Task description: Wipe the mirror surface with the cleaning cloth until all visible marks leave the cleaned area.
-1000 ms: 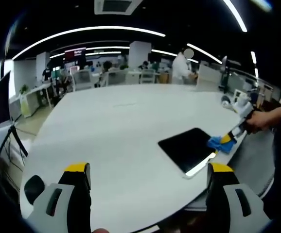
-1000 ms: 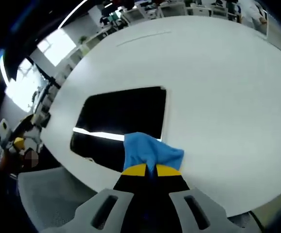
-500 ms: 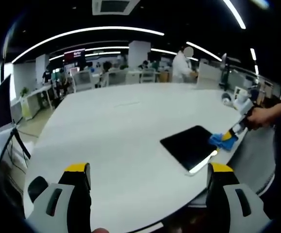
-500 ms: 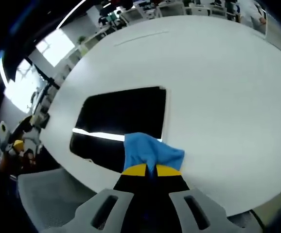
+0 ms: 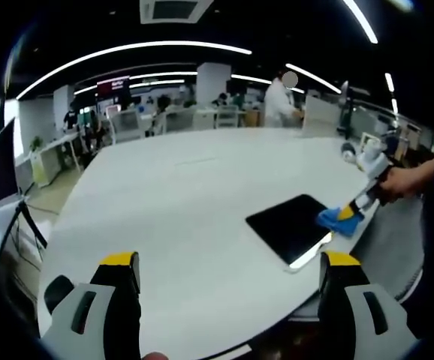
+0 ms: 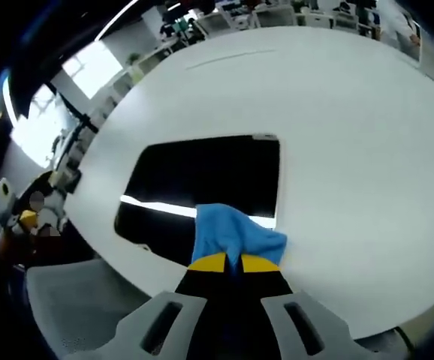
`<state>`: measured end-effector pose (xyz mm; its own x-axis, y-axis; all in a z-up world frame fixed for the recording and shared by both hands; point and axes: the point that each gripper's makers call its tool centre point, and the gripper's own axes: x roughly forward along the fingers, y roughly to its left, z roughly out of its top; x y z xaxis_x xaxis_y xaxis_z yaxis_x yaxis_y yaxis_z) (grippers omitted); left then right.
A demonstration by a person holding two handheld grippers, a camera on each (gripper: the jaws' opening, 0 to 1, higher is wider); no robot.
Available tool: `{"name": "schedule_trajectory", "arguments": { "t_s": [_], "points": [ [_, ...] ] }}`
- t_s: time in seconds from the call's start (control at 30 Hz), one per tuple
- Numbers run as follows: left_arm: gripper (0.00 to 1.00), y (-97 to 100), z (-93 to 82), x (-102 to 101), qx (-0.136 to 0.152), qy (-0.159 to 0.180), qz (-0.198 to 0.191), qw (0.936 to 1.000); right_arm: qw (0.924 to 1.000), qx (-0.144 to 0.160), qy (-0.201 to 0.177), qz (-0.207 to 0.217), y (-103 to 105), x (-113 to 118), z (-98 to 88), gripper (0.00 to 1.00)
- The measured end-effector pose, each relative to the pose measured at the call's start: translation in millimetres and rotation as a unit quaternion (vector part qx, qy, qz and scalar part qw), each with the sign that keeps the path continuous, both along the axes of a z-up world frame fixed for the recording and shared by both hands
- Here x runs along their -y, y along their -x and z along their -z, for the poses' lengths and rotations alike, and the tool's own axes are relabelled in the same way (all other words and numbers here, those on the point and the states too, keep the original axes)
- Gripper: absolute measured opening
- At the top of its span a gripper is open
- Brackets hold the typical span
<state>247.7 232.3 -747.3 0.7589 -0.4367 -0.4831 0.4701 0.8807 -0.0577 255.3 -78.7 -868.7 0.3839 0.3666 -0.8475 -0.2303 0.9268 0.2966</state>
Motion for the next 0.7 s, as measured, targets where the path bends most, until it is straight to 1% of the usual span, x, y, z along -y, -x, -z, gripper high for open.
{"name": "schedule_trajectory", "arguments": {
  "t_s": [0.43,0.7],
  "points": [
    [1.0,6.6,3.2,-7,-0.006,0.0,-0.006,1.0,0.9996,-0.003,-0.007,-0.027,-5,-36,0.1,0.0],
    [1.0,7.7,6.7,-6,-0.008,0.0,-0.009,0.9999,0.9992,-0.004,-0.013,-0.038,-6,-53,-0.2,0.0]
  ]
}}
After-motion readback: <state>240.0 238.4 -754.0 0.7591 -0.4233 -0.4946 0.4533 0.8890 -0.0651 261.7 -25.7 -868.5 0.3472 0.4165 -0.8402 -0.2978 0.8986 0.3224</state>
